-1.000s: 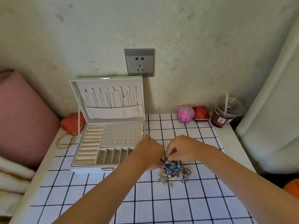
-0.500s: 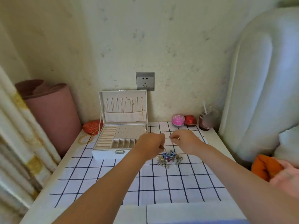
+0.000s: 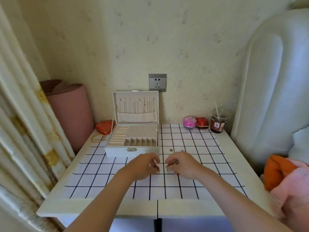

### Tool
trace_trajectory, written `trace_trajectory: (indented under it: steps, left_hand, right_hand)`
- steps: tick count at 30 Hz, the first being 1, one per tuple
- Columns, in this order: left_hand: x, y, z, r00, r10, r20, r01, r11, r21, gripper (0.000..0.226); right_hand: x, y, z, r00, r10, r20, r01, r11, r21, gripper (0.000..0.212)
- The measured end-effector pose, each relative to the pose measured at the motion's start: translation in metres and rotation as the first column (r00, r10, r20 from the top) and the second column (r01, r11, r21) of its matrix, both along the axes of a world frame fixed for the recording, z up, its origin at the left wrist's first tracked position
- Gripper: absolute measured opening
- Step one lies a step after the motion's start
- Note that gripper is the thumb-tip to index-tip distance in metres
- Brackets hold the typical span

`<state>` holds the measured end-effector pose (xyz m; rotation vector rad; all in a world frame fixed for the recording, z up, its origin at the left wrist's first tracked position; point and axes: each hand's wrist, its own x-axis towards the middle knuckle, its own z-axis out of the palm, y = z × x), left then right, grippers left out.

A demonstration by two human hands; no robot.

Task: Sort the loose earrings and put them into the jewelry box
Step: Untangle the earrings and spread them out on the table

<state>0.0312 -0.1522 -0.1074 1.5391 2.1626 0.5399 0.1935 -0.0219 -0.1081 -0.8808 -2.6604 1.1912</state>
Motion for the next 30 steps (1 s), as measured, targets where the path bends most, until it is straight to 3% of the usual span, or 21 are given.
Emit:
trace_trajectory:
  steps: [4,7,11,16,22,25,30]
  left_hand:
    - [-0.01,-0.006,-0.014,0.999,0.049,-0.018,-0.05,0.999,-0.02,0.014]
    - [-0.014,-0.006,-0.019,0.996,0.079,-0.037,-0.079,0.997,0.012,0.022]
    - [-0.012,0.001,-0.013,0.995,0.098,0.02,-0.098,0.995,0.005,0.04]
    - [-0.004,0.004,-0.016,0.99,0.142,-0.018,-0.141,0.99,0.029,0.035]
    - [-0.011,-0.001,-0.021,0.974,0.11,-0.2,-0.105,0.994,0.036,0.017]
    - [-0.027,-0.015,-0.018,0.961,0.112,-0.253,-0.11,0.994,0.022,0.019]
    - [-0.062,-0.041,-0.023,0.974,0.179,-0.139,-0.179,0.984,0.012,0.031]
  right_hand:
    - [-0.008,-0.002,-0.008,0.991,0.121,0.058,-0.129,0.981,0.145,0.018]
    - [-0.012,-0.003,-0.01,0.972,0.198,0.129,-0.224,0.945,0.237,0.024]
    - [-0.017,-0.001,-0.01,0.978,0.184,0.097,-0.202,0.949,0.244,0.048]
    - [-0.017,-0.002,-0.01,0.97,0.144,0.193,-0.201,0.927,0.317,0.022]
    - [-0.033,-0.013,-0.019,0.974,0.131,0.185,-0.186,0.929,0.32,0.003]
    - [-0.043,-0.023,-0.021,0.982,0.136,0.129,-0.168,0.944,0.284,0.008]
    - [-0.078,-0.05,-0.024,0.991,0.128,0.051,-0.136,0.96,0.244,0.022]
